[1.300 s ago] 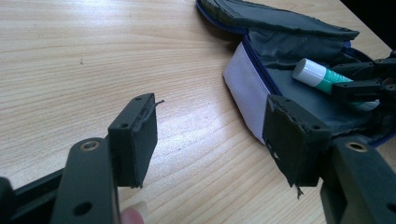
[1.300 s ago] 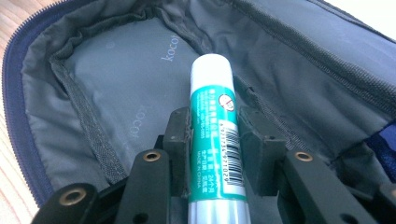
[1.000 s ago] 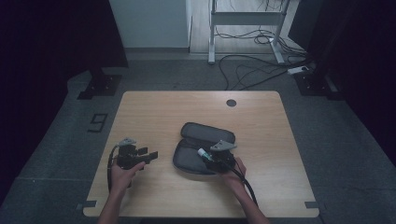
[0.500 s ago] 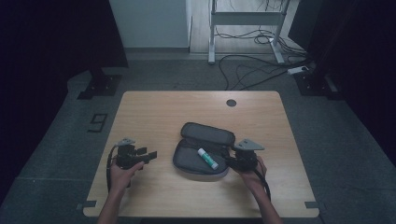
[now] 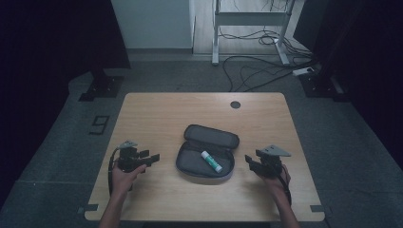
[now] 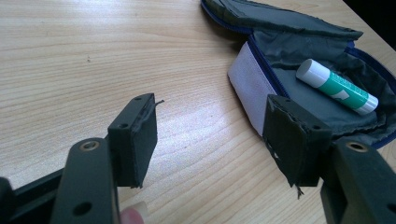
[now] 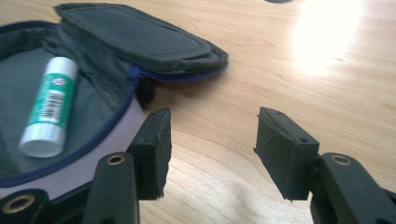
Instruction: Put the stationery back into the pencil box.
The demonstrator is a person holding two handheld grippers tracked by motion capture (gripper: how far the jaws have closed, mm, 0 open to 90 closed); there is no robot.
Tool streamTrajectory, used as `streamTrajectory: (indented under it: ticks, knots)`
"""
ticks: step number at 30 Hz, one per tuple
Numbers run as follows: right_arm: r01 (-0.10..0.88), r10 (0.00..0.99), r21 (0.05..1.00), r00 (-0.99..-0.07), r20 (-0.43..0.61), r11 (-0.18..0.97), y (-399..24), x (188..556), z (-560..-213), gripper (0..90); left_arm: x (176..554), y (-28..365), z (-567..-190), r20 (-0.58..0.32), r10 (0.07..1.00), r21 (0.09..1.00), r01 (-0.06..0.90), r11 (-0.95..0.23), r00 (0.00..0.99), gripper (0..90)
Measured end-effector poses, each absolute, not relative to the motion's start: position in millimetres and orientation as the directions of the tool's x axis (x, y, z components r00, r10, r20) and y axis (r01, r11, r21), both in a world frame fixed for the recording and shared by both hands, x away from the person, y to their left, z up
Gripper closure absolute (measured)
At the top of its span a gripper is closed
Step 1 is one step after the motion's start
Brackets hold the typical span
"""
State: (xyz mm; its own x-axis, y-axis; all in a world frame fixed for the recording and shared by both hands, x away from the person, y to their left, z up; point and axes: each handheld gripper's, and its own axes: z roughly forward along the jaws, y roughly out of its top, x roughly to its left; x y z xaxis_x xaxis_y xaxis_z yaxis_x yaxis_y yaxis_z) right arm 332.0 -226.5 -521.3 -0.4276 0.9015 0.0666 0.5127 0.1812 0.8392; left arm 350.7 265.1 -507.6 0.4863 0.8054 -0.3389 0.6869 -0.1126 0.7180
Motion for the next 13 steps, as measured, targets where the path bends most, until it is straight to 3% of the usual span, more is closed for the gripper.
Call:
streamTrajectory:
  ticks: [13]
  knots:
    - [0.528, 0.898, 0.834, -0.429, 0.099, 0.16, -231.6, 335.7, -527.4, 43.0, 351.3, 264.7, -509.2, -0.336, 0.806, 0.714, 0.69, -0.12, 0.487, 35.7]
